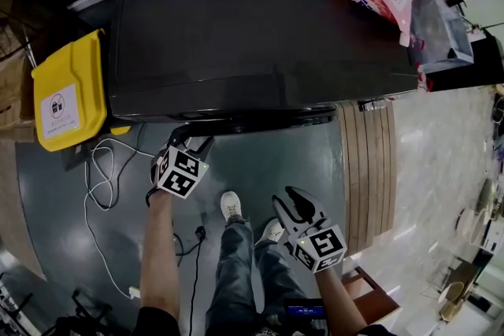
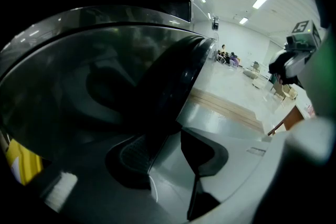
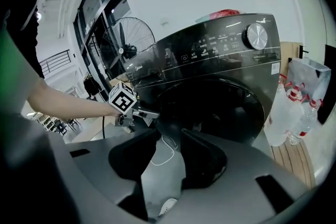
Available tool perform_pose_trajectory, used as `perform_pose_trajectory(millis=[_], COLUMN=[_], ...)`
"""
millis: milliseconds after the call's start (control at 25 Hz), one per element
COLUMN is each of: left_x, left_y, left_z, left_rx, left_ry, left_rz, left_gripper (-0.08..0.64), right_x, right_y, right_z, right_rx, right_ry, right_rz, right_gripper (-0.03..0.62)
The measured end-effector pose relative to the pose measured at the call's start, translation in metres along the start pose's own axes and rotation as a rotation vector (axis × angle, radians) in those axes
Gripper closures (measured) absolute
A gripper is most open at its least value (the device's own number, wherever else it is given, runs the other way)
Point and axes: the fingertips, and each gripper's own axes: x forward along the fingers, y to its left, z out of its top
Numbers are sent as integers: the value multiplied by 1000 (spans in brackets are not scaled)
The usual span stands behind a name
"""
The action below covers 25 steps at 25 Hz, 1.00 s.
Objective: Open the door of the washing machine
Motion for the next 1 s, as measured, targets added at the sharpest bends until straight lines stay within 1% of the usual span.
perform_pose_trajectory(millis=[320,680,1000], left_x=[-1,0,-1], left_y=[0,0,1], left_z=[0,-1,-2], left_rx=[-16,19,25], left_ry=[14,41,53], left_rz=[19,-2,26], left_gripper=[390,401,403], right_x=[-8,-13,-16], right_y=[-9,-17,-14], right_z=[-6,-14,-15], right_rx=[12,32,37], right_ry=[9,22,23], right_rz=[-5,-8,-2], right_gripper=[445,445,445])
